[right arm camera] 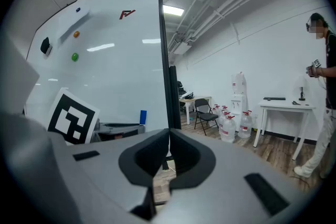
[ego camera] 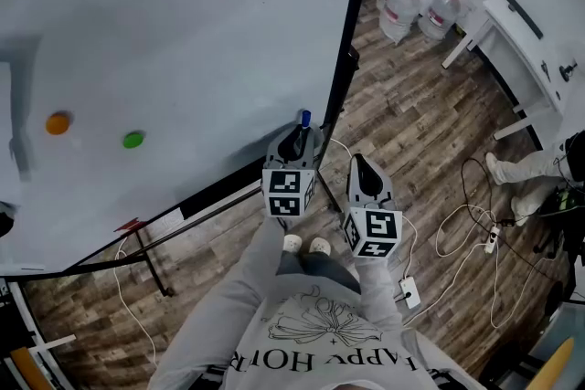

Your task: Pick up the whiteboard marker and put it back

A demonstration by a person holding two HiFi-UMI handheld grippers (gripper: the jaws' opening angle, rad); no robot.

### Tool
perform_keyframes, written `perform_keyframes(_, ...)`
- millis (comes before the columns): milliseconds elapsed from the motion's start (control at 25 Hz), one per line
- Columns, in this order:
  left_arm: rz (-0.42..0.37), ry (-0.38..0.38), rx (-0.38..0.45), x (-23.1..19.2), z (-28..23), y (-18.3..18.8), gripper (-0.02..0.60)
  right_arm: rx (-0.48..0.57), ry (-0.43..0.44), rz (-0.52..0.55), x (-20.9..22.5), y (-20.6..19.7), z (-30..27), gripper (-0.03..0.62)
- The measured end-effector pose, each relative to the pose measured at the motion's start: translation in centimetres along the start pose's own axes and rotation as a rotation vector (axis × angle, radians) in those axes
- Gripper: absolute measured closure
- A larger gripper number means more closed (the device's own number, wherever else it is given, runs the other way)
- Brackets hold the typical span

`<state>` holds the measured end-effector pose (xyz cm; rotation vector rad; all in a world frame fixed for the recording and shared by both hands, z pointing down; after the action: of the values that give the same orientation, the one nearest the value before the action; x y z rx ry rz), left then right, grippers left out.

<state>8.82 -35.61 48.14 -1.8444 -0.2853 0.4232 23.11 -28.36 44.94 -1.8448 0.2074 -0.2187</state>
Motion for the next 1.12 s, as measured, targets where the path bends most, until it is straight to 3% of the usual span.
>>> perform_keyframes(200,-0.003,0.025,-0.066,-0.3,-0.4,-2.0,0.522,-0.005,-0.004,-0.002,-0.1,-0.2,-0.1,0.589)
perform_keyframes(400,-0.002,0.018,-0.063,-0.3,0.2,-1.7,0.521,-0.003,-0.008,-0.005,-0.3,-0.1,0.1,0.59)
perform_keyframes(760,-0.023,0.011,0.04,-0.4,3.2,2.3,0.522,0.03,0.0,0.005,-1.2,1.0,-0.2,0.589)
perform_keyframes(1120,-0.038,0.011,0.127,0.3,7.8,6.0,0.563,0.098,0.034,0.029,-2.6,3.6,-0.2,0.589)
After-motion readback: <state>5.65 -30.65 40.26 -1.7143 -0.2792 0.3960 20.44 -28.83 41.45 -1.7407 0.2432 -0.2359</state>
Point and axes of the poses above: the fingertips, and each gripper's own axes: z backward along the fingers, x to its right, y out of its top, the point moved 6 cm from there along z, backward along the fingers, and after that the axes turned 1 degree about z, right-handed, at the moved point
